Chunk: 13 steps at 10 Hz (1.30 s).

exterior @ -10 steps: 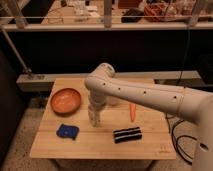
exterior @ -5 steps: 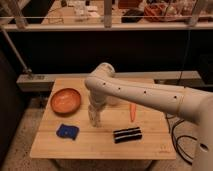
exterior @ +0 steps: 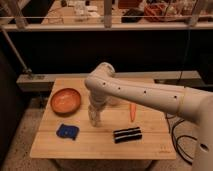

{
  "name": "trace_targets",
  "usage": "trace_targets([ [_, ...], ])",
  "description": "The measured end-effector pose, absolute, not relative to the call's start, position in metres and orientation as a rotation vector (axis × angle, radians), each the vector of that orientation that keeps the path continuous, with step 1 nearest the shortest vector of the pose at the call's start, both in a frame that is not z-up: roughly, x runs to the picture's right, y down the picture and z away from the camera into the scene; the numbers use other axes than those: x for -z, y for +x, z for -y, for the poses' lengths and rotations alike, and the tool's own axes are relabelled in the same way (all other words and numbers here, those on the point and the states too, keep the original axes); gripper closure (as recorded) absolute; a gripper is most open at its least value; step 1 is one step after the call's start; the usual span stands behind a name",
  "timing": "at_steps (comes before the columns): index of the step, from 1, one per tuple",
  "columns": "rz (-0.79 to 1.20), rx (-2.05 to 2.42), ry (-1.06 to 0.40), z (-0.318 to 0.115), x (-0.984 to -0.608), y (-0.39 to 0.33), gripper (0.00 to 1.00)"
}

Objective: Knock the bottle over

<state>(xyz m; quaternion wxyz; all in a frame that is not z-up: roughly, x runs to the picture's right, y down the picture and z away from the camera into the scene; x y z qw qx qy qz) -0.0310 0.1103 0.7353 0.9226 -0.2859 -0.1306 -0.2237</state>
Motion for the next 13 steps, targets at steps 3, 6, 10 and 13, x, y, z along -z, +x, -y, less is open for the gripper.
trace_targets([
  [3,0.263,0.454,-0.589,-0.1100,-0.7347,-0.0302,1.00],
  [6,0.257,0.449,-0.591,-0.1096,-0.7338,-0.0305,1.00],
  [10,0.250,0.440,-0.591,-0.1085,-0.7336,-0.0298,1.00],
  [13,0.245,0.434,-0.592,-0.1080,-0.7332,-0.0296,1.00],
])
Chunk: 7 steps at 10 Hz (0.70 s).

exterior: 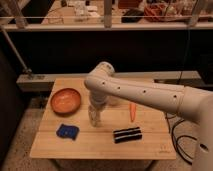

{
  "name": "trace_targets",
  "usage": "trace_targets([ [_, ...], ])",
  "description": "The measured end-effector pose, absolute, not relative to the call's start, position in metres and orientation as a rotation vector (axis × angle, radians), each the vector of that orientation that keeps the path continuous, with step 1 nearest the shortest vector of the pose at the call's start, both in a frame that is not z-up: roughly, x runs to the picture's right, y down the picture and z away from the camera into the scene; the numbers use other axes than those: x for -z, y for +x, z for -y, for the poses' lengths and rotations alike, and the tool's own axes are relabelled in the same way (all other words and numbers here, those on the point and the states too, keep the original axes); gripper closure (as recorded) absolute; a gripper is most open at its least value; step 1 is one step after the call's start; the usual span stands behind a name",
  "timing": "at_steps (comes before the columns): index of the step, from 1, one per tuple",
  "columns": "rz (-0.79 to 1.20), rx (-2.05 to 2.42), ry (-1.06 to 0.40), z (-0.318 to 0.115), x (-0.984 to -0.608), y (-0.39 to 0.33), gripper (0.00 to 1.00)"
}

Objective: Knock the bottle over

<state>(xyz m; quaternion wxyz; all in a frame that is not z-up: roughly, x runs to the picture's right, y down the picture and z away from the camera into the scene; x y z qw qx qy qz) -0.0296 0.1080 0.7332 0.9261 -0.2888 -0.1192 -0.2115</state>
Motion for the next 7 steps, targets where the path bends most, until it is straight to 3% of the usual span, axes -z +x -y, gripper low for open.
trace_targets([
  [4,0.237,0.422,-0.594,-0.1069,-0.7334,-0.0297,1.00],
  [7,0.231,0.410,-0.595,-0.1056,-0.7340,-0.0287,0.88],
])
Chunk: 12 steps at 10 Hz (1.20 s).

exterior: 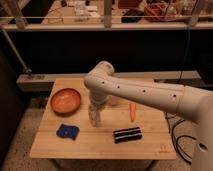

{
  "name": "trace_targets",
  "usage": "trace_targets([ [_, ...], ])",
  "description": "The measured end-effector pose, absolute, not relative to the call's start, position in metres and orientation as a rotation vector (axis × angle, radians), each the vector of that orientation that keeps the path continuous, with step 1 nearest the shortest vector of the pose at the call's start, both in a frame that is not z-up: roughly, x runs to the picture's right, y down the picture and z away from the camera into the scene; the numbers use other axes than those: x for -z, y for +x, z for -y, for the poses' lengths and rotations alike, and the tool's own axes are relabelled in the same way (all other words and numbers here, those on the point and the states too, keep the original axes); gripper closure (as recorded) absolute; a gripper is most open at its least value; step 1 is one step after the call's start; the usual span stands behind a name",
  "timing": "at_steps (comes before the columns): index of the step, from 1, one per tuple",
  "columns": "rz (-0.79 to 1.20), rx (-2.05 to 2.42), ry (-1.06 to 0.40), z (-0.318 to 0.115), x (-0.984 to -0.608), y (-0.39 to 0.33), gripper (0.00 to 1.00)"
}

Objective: Knock the bottle over

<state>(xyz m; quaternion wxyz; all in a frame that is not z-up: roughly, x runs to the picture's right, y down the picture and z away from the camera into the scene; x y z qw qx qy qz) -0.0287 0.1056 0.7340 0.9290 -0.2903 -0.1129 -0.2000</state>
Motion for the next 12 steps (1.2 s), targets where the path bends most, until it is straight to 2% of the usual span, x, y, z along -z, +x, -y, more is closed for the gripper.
trace_targets([
  [12,0.207,0.370,-0.594,-0.1015,-0.7344,-0.0297,0.88],
])
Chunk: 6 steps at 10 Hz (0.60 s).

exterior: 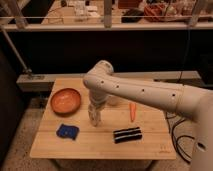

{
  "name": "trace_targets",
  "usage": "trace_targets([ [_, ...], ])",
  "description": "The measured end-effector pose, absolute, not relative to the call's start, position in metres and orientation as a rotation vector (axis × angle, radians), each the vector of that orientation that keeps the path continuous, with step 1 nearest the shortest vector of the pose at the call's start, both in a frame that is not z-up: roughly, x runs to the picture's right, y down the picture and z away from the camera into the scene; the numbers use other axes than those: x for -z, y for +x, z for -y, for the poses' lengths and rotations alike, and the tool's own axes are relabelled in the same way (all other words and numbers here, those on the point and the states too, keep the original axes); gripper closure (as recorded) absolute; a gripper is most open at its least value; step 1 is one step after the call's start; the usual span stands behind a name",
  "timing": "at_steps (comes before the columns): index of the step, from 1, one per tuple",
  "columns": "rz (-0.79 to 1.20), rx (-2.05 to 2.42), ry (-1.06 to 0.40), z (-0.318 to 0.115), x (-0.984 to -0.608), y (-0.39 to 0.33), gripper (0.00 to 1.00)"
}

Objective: Knock the bottle over

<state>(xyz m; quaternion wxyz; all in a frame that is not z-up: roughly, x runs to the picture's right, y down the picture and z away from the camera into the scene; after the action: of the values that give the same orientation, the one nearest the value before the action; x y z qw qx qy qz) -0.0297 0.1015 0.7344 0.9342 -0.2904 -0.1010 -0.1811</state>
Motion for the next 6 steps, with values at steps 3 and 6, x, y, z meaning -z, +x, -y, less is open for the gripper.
trace_targets([
  [3,0.200,0.359,-0.593,-0.1004,-0.7344,-0.0295,0.88],
  [6,0.193,0.348,-0.592,-0.0991,-0.7344,-0.0289,0.88],
])
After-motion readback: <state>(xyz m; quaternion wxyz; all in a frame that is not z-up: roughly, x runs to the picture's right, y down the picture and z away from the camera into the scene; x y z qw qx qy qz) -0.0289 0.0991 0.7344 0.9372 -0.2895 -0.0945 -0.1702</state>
